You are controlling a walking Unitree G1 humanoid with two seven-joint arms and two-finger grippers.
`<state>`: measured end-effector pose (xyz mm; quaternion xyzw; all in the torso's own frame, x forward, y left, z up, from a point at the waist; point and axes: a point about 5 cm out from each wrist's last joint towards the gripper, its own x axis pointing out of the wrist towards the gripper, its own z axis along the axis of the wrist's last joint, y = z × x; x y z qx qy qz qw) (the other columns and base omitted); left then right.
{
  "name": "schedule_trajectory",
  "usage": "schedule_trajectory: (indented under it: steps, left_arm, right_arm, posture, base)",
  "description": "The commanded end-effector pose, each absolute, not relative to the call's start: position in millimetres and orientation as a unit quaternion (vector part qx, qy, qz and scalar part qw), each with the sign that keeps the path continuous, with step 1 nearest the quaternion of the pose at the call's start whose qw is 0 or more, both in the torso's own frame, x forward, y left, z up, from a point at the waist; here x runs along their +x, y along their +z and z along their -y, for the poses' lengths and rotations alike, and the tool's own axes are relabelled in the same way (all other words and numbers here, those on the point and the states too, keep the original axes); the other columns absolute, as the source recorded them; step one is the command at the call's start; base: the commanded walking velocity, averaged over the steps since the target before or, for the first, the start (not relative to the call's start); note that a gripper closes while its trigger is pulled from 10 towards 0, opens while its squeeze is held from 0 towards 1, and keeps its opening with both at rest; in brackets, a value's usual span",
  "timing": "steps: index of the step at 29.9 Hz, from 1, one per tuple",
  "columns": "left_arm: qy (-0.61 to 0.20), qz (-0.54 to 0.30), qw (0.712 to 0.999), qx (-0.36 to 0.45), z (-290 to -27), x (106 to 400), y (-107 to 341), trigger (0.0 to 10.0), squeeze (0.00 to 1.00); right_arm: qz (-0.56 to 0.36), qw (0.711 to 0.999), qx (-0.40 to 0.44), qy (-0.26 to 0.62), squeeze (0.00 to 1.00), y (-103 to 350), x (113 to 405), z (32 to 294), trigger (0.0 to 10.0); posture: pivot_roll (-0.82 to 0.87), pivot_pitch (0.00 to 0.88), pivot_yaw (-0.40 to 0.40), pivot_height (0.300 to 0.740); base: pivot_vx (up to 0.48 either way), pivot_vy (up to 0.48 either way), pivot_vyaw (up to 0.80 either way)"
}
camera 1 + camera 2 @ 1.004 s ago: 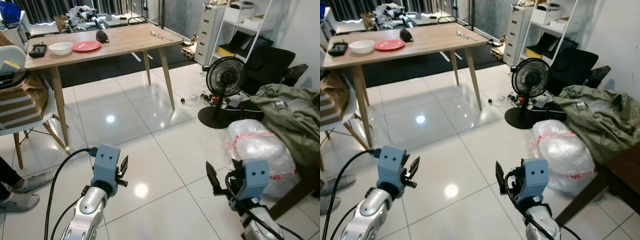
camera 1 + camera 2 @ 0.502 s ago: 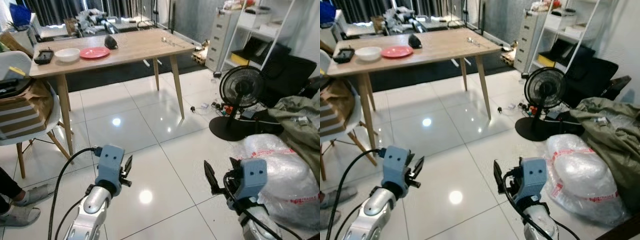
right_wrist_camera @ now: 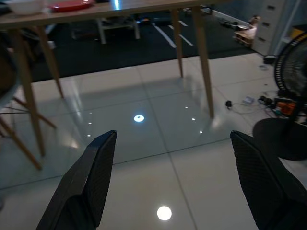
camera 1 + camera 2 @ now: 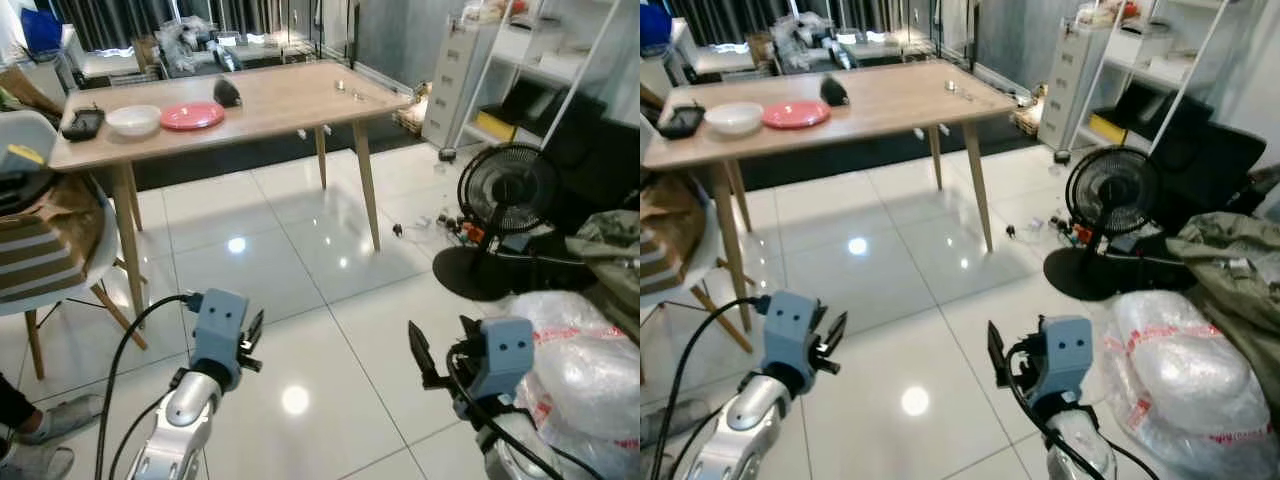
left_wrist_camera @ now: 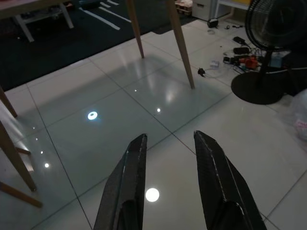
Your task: Setting the table
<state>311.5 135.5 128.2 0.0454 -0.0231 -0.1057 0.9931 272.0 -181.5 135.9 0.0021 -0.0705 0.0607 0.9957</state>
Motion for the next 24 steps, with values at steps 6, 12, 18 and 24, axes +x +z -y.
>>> schedule_trajectory:
  steps: [6,12,18,24]
  left_arm:
    - [-0.11,0.012,0.993,0.048,-132.7,310.1,122.7,10.0,0.0]
    - [-0.109,0.012,0.993,0.048,-133.1,310.2,122.8,10.0,0.0]
    - [-0.109,0.013,0.993,0.047,-133.1,310.1,122.8,10.0,0.0]
    - [-0.109,0.012,0.993,0.047,-133.0,310.0,122.6,10.0,0.0]
  right_arm:
    - [0.065,0.996,-0.002,0.053,0.0,132.5,270.2,184.6,10.0]
    - [0.064,0.997,-0.003,0.054,0.0,132.1,270.2,184.5,10.0]
    - [0.063,0.997,-0.003,0.054,0.0,131.7,270.2,184.5,10.0]
    - [0.063,0.997,-0.003,0.054,0.0,131.6,270.0,184.6,10.0]
  posture:
    - [-0.04,0.079,0.109,0.74]
    - [-0.04,0.083,0.107,0.74]
    - [-0.04,0.084,0.106,0.74]
    - [-0.04,0.084,0.106,0.74]
  base:
    - [0.444,0.0,0.0]
    - [0.445,0.0,0.0]
    - [0.444,0.0,0.0]
    - [0.443,0.0,0.0]
